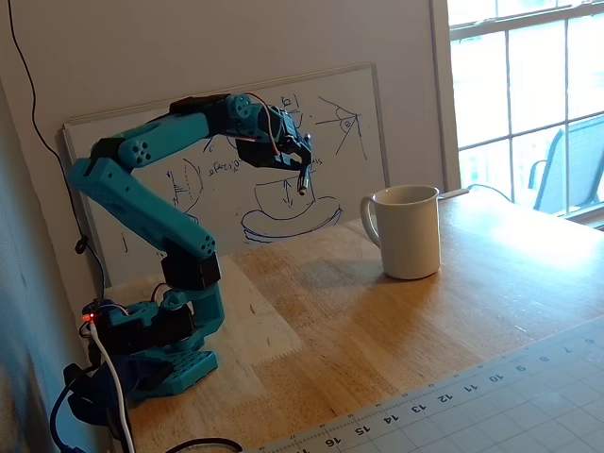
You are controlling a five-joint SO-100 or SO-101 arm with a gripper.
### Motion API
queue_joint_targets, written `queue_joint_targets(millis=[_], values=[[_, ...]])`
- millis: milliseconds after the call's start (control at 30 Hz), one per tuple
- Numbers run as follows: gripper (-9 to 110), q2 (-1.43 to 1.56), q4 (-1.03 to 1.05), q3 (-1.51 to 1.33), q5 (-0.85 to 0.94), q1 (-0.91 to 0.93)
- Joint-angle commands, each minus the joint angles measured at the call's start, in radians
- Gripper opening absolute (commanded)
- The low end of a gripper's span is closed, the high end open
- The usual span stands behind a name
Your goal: Grasp a pen and put it in a mug.
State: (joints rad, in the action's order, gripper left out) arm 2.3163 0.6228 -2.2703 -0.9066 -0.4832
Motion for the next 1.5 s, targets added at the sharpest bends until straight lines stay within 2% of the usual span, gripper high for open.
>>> queue_joint_targets(millis=[0,133,233,533,700,867,1033,1467], values=[[1,0.17,-0.017,-0.034,0.015,0.011],[1,0.261,-0.017,-0.094,0.086,0.081],[1,0.285,-0.018,-0.103,0.238,0.13],[1,0.287,-0.023,-0.101,1.028,0.293],[1,0.285,-0.112,-0.101,1.476,0.385],[1,0.265,-0.221,-0.101,1.801,0.433],[1,0.207,-0.336,-0.049,1.956,0.443],[1,-0.092,-0.387,0.161,2.095,0.44]])
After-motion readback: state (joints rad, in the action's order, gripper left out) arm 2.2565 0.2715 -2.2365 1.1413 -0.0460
